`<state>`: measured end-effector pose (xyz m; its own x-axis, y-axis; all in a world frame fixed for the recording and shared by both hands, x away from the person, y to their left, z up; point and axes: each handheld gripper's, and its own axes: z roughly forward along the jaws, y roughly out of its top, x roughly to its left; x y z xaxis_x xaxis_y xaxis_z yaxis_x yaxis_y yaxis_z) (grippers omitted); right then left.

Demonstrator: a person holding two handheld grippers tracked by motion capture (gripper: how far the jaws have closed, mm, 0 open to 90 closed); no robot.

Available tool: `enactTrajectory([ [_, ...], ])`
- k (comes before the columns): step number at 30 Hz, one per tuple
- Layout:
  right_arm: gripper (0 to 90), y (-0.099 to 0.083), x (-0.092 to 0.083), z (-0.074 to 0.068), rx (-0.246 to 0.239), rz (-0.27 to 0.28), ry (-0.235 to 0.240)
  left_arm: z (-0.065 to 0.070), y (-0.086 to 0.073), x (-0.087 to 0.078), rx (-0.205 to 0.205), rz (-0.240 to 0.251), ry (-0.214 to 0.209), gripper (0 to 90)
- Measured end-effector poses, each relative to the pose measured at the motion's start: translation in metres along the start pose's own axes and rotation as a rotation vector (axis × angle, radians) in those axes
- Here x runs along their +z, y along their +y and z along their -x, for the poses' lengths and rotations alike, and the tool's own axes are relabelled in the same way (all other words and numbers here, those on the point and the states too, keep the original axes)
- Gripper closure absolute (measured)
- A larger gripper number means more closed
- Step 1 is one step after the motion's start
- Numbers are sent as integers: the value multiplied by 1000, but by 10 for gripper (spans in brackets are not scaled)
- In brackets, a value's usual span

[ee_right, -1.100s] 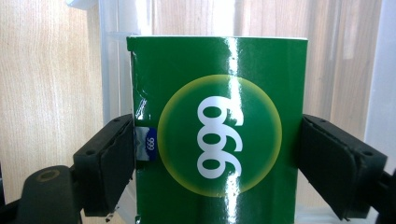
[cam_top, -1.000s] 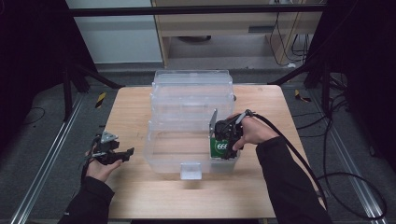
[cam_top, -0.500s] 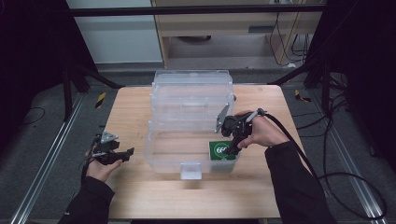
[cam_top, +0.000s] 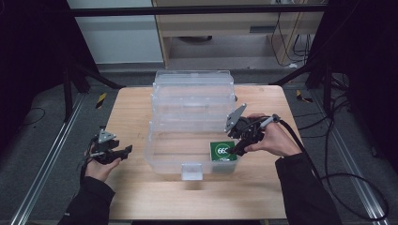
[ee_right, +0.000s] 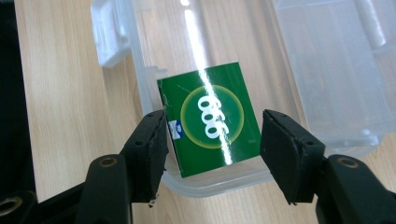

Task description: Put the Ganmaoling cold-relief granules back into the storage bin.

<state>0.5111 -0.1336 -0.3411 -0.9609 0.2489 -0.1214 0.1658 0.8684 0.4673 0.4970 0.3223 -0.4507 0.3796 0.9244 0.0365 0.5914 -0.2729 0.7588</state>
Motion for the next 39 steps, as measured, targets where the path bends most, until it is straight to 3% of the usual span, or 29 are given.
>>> enactTrajectory([
  [4, 449, -1, -3, -4, 45, 27, -35, 0, 1, -1, 2, 14, -4, 403],
  [7, 482, 0, -2, -7, 70, 68, -34, 0, 1, -1, 5, 19, -7, 415],
  [13, 523, 7, 6, -15, 49, 88, -25, -1, 3, -4, 10, 42, -5, 441],
  [19, 579, 14, 16, -20, 69, 112, 16, -3, 2, -6, 18, 58, -4, 462],
  [23, 587, 21, 23, -23, 48, 47, 15, -4, 3, -7, 19, 67, -5, 451],
  [39, 575, 36, 35, -26, -2, 9, 55, -3, 4, -7, 23, 84, -11, 428],
])
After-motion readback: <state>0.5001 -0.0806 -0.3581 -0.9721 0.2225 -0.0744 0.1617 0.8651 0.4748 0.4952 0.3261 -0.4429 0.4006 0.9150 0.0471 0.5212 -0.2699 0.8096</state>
